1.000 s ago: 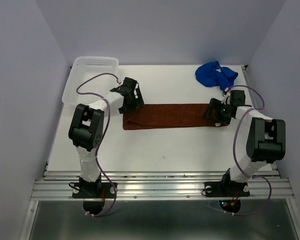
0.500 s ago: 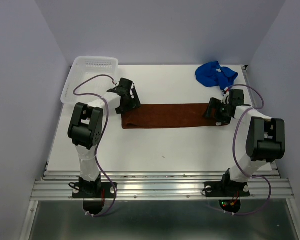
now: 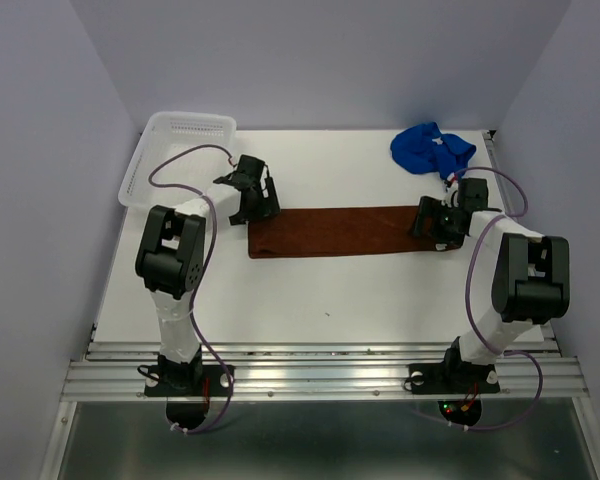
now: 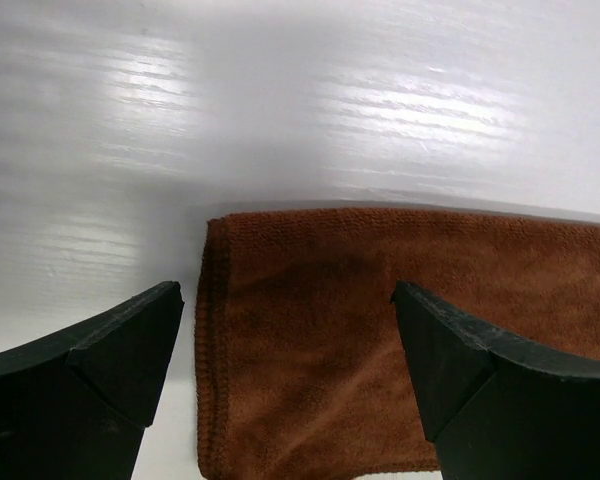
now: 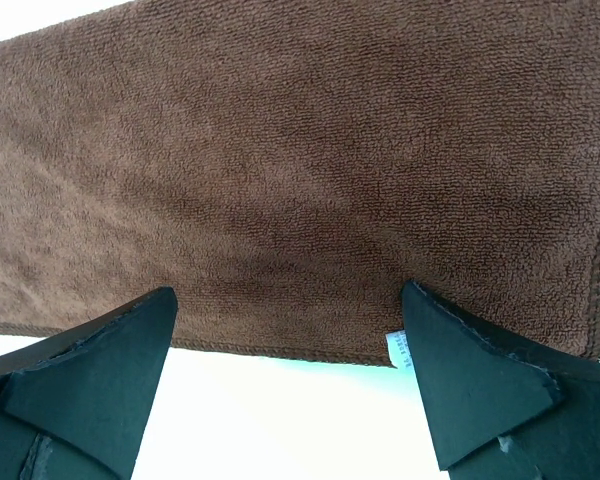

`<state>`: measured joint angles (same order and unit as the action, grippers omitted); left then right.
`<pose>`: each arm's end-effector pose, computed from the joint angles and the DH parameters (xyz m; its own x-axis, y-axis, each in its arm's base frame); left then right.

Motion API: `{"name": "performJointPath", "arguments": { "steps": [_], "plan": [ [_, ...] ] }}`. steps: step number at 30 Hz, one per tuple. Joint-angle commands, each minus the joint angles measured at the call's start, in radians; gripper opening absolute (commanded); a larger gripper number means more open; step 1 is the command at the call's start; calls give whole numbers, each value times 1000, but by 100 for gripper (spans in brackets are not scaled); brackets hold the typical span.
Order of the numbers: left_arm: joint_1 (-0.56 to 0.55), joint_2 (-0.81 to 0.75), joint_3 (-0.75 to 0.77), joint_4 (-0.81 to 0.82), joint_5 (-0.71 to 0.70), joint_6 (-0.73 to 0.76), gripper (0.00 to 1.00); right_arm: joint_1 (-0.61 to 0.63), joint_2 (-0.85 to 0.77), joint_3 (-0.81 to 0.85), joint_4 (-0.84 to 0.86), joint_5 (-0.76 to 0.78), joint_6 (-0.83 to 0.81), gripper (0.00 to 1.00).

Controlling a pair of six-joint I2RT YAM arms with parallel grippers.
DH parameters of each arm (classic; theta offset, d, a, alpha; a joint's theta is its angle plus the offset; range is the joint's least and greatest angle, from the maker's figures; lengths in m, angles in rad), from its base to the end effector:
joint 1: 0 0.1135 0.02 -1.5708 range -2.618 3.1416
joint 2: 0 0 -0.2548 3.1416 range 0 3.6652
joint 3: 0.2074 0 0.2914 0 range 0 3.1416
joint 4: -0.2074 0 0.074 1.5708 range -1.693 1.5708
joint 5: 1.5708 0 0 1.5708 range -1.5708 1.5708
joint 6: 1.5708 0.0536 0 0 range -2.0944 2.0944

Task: Roll the towels
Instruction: Fold the towel

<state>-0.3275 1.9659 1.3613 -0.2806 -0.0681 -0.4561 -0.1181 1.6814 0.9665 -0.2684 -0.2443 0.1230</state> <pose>0.4438 -0.1469 0.1373 -0.7814 -0.1986 -0.5916 -0.0713 0.9702 -0.2316 0.3716 -0.0310 0.1202 -0.8226 0.2175 -0.5254 0.0828 0.9599 0.2678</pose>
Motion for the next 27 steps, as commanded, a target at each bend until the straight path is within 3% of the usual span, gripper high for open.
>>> {"name": "performJointPath", "arguments": {
  "steps": [1, 6, 12, 27],
  "plan": [
    [-42, -110, 39, -20, 7, 48, 99, -11, -32, 8, -12, -35, -42, 100],
    [-91, -179, 27, -49, 13, 33, 99, -11, -98, 5, 0, -69, -29, 100],
    [-128, -234, -89, -26, 63, -6, 99, -11, -140, -8, 1, -53, -8, 100],
    [-140, -222, -295, 27, 97, -76, 99, -11, -51, -22, -18, 22, 23, 100]
  ]
}}
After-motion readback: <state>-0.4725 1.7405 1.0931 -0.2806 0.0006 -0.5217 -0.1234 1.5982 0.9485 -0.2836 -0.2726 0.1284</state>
